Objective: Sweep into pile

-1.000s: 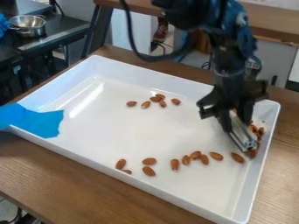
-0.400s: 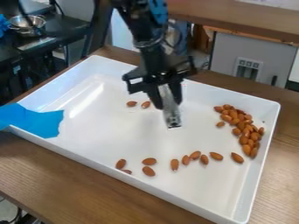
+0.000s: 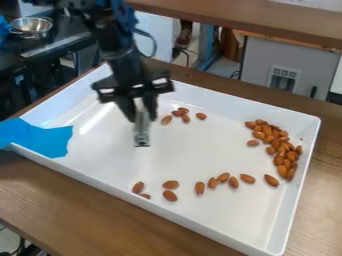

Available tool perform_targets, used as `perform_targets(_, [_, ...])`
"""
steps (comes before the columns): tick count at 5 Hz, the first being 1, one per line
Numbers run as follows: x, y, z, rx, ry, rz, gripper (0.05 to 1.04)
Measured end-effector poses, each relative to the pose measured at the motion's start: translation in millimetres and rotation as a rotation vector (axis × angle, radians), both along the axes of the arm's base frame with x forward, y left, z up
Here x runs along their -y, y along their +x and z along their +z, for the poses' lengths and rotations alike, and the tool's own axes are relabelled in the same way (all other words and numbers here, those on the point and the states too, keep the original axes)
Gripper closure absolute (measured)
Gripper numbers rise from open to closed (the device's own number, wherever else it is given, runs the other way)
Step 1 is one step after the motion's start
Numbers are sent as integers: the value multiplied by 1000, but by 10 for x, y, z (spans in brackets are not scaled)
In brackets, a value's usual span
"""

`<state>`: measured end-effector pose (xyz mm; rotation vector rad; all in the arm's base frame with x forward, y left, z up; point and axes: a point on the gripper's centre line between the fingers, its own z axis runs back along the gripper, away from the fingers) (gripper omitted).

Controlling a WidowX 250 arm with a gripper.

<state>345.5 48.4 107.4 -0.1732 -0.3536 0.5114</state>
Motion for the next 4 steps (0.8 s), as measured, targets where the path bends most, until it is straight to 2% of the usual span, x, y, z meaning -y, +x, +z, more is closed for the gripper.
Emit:
perform_targets(1, [-356, 151, -84, -53, 55, -50, 717])
perform_targets(2, [-495, 230, -84, -72, 82, -122, 717])
perform_targets(3, [-531, 231, -159, -114, 115, -220, 717])
perform_targets(4, [-569, 226, -210, -106, 164, -265, 717])
